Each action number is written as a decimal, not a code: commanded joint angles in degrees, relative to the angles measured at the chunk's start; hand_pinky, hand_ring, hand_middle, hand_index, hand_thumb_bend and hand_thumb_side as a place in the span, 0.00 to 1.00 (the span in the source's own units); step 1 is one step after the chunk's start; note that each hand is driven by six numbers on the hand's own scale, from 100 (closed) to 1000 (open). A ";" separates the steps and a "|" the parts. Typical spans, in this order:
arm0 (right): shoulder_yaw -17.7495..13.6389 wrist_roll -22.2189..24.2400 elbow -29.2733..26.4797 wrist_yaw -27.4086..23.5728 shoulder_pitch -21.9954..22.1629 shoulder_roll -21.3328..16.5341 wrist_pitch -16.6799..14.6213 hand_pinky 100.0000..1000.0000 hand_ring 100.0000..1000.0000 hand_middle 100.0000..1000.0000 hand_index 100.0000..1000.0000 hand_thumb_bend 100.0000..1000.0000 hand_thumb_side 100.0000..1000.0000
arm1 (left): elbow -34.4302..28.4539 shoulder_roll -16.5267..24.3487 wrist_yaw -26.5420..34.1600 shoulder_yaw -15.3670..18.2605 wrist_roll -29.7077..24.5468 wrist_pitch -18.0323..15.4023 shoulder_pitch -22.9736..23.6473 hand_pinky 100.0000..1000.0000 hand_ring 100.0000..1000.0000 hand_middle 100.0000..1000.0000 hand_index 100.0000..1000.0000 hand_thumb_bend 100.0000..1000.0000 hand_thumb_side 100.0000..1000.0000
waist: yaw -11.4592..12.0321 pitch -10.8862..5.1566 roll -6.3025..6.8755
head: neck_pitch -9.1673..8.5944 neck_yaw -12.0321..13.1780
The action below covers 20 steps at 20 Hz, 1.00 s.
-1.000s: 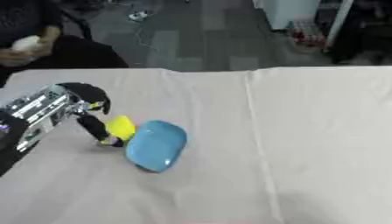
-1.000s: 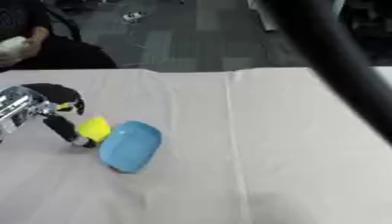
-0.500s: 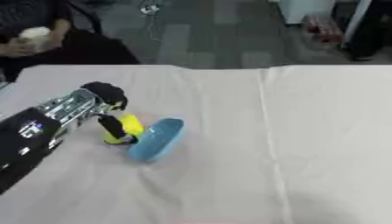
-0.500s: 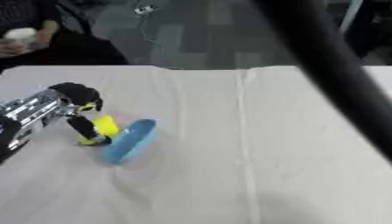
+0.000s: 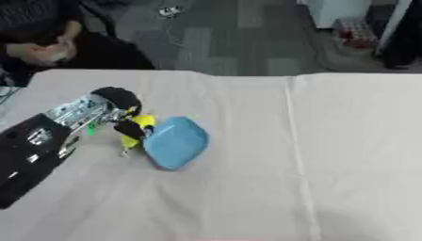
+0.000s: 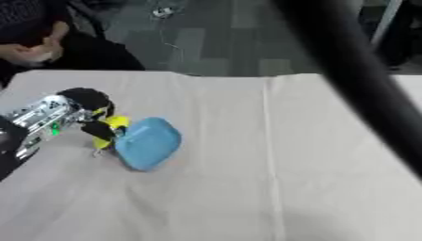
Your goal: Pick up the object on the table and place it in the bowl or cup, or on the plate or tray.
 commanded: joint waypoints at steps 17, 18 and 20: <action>-0.17 -1.68 -0.77 2.84 2.16 -1.29 -0.10 0.05 0.35 0.40 0.04 0.00 0.98 | -8.55 6.62 10.81 1.40 2.22 2.67 0.27 0.00 0.00 0.00 0.34 0.00 0.77 | 1.46 -2.34 -0.19 | 1.08 0.44; -0.15 -1.71 -0.77 2.77 2.06 -1.40 -0.10 0.05 0.35 0.40 0.04 0.00 0.98 | -8.86 6.54 11.09 1.25 2.48 2.43 -0.02 0.00 0.00 0.00 0.34 0.00 0.77 | 1.33 -2.36 -0.13 | 0.94 0.47; -0.10 -1.68 -0.77 2.47 1.79 -1.64 -0.14 0.05 0.35 0.40 0.04 0.00 0.98 | -9.28 6.30 11.63 0.86 2.89 2.00 -0.64 0.00 0.00 0.00 0.34 0.00 0.77 | 1.04 -2.36 0.02 | 0.69 0.51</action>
